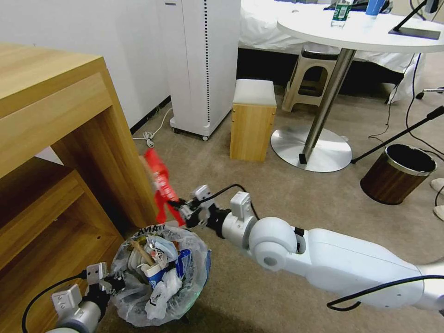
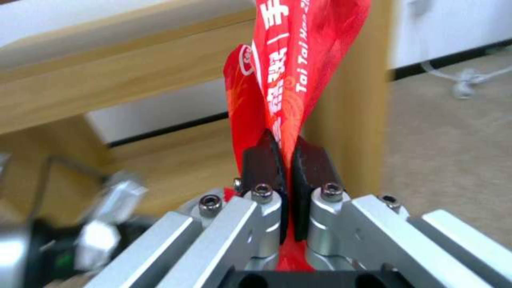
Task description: Pick up the trash bin and place the garbage on the floor into it.
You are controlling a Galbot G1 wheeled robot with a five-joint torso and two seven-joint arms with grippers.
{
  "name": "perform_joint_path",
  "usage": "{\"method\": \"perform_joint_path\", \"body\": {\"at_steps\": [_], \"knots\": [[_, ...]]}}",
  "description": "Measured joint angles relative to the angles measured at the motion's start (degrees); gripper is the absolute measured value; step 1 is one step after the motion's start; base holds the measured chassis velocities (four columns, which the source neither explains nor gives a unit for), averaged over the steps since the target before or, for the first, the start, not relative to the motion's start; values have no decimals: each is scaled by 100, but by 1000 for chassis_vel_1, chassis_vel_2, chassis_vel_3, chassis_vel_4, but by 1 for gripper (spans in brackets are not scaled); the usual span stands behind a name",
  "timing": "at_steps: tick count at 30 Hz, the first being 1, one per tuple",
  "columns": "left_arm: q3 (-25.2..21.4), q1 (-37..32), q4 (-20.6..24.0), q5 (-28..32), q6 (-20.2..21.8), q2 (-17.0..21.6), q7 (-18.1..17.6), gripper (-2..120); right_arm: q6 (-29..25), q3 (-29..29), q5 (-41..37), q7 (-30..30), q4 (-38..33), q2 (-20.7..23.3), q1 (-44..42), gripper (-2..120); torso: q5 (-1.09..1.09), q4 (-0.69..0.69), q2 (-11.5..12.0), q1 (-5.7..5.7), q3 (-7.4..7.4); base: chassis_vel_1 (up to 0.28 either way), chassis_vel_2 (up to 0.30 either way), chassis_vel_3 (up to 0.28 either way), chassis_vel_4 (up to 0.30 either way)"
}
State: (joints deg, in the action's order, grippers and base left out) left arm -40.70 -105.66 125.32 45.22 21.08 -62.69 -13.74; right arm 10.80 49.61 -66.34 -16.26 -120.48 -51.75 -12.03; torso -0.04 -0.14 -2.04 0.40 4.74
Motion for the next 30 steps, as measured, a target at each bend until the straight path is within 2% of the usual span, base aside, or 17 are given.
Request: {"method": "perform_joint_path", "body": {"at_steps": [5,9,30], "knots": [[-35,-41,89,-10,8,-40,-21,0,-4,715,25,-59,-80,-54,212,1,0,1,0,0,0,0,0,0,0],[-51,-77,150,-12,14,-56,-30,0,-4,1058,107,-150,6,-78,182,1,1,0,0,0,0,0,0,0,0],[-94,-145,252,-35,22,-86,-36,0,207,1647,125,-698,416,-235,-100,1,1,0,0,0,0,0,0,0,0]]}}
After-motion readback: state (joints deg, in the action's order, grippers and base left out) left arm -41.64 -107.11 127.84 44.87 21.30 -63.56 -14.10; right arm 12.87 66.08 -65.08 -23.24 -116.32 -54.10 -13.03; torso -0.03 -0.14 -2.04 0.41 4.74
